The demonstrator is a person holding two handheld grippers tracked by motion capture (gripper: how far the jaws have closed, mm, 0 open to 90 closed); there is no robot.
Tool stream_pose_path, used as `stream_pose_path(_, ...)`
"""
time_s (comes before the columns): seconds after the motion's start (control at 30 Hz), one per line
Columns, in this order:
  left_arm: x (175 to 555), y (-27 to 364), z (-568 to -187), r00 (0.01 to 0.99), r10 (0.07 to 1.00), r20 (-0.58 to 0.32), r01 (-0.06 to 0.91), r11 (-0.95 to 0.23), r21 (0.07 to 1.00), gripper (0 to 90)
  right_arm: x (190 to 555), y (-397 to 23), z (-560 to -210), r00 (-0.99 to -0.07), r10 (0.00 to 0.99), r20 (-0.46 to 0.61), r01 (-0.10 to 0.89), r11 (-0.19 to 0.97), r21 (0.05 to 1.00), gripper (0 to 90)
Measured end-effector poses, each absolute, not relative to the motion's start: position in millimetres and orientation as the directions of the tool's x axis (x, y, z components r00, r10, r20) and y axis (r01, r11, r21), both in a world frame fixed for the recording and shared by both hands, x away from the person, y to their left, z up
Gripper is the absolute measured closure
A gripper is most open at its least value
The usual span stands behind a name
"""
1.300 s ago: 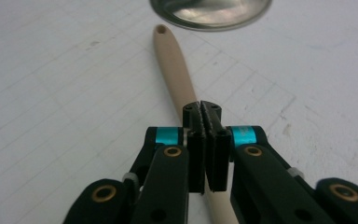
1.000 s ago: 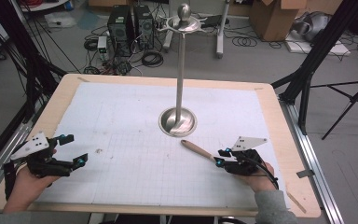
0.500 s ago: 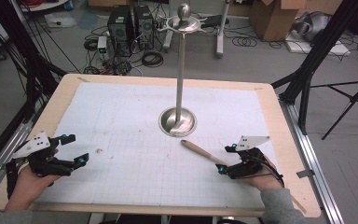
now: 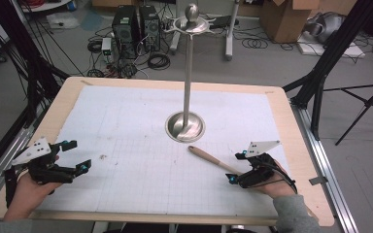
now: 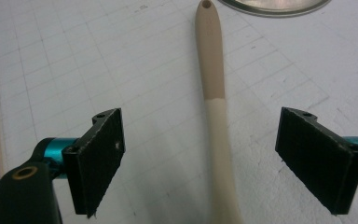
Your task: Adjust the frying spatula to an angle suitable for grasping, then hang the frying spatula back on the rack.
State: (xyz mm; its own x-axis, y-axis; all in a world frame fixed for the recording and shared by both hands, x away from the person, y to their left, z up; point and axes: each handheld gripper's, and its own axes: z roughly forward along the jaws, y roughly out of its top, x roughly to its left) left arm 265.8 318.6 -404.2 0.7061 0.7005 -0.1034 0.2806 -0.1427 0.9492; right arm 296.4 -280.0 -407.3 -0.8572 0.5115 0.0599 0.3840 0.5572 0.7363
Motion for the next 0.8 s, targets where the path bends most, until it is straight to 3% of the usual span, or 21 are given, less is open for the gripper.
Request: stream_pose_path(0.8, 262.7, 321.7, -405.0, 0.701, 0.705, -0.105, 0.283, -0.14, 0.949, 4.1, 300.7, -275.3, -410.9, -0.893, 0.443, 0.081, 0.365, 0.606, 0.707, 23.5)
